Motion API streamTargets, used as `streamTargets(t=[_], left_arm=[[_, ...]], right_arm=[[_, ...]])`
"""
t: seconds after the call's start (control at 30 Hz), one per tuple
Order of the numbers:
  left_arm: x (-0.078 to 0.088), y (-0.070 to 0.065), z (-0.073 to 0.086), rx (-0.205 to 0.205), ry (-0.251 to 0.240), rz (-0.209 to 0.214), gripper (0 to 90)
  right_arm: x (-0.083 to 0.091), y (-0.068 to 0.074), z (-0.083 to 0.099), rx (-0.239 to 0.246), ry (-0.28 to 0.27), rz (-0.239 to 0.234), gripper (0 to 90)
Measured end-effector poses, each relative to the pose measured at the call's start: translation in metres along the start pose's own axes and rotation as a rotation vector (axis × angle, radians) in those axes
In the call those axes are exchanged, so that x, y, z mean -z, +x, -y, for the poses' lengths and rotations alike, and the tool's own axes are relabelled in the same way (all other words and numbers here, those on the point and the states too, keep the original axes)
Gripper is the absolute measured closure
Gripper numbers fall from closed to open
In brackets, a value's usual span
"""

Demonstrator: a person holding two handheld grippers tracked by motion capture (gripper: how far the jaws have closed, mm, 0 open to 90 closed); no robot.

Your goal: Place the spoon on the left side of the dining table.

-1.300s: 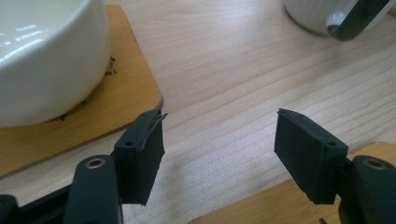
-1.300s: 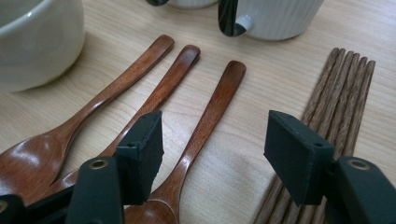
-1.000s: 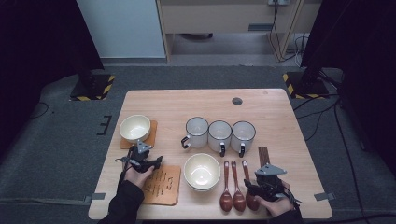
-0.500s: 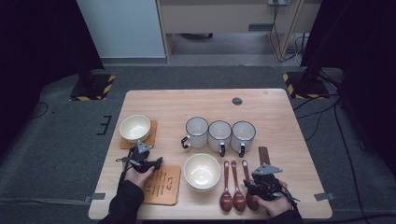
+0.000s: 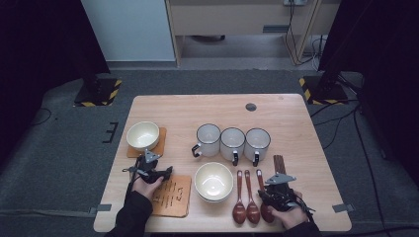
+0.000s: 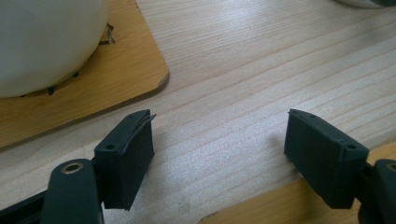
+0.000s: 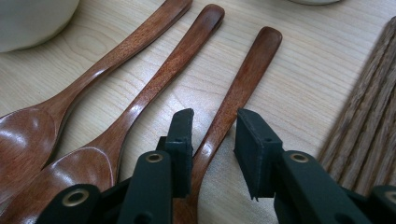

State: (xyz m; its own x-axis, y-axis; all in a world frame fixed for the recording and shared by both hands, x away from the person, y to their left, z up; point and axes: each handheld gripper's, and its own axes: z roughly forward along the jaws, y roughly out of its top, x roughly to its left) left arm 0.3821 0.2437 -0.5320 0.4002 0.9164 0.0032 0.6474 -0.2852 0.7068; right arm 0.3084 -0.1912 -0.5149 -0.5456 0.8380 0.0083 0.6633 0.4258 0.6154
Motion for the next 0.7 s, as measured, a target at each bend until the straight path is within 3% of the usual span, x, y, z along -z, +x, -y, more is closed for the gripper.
streamTargets(t=[0.27, 0.53, 0.7], left_arm=[[-0.0016, 0.0026, 0.0033, -0.003, -0.03, 0.003, 19.2], [-0.0021, 0.0025, 0.003, -0.001, -0.027, -0.004, 17.3], [-0.0031, 0.0027, 0.0026, 0.004, -0.018, -0.01, 11.2]], right_arm=[[-0.0014, 0.0005, -0.0009, 0.002, 0.005, -0.001, 70.1], [-0.0022, 0.0001, -0.0021, 0.003, 0.006, 0.009, 73.1], [-0.002, -0.0008, -0.0024, 0.009, 0.008, 0.012, 75.2]])
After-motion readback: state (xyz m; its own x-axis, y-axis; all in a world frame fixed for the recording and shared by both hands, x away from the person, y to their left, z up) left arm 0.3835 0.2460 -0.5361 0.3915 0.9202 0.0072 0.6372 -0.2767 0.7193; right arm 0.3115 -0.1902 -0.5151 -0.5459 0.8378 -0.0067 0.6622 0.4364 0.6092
